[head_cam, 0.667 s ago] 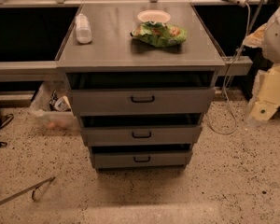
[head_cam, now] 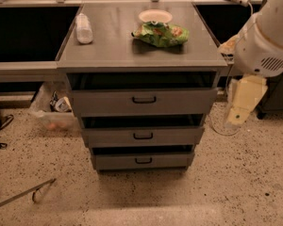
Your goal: Open top drawer
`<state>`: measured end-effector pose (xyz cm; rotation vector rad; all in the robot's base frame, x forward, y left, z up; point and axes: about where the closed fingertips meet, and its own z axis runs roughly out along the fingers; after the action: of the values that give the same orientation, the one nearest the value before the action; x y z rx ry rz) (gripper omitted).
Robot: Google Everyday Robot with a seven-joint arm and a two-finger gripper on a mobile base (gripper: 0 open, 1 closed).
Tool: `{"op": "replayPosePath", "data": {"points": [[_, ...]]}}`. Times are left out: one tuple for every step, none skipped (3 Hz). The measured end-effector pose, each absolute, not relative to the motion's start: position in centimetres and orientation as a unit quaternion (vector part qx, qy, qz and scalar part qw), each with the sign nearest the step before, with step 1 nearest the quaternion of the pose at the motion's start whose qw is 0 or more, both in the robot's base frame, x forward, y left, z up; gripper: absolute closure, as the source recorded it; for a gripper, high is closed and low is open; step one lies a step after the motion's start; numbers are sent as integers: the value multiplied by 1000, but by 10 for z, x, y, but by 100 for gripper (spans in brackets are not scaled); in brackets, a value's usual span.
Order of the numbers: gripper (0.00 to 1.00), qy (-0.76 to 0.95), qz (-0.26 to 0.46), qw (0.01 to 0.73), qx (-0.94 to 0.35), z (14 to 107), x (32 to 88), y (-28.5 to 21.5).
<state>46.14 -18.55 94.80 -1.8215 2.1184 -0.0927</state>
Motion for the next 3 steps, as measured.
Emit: {"op": "replayPosePath", "data": {"points": [[0,711,-8,195,-676,896,499,-155],[0,697,10,239,-676,855,533,-135],[0,712,13,266,-650,810,561,-122]]}}
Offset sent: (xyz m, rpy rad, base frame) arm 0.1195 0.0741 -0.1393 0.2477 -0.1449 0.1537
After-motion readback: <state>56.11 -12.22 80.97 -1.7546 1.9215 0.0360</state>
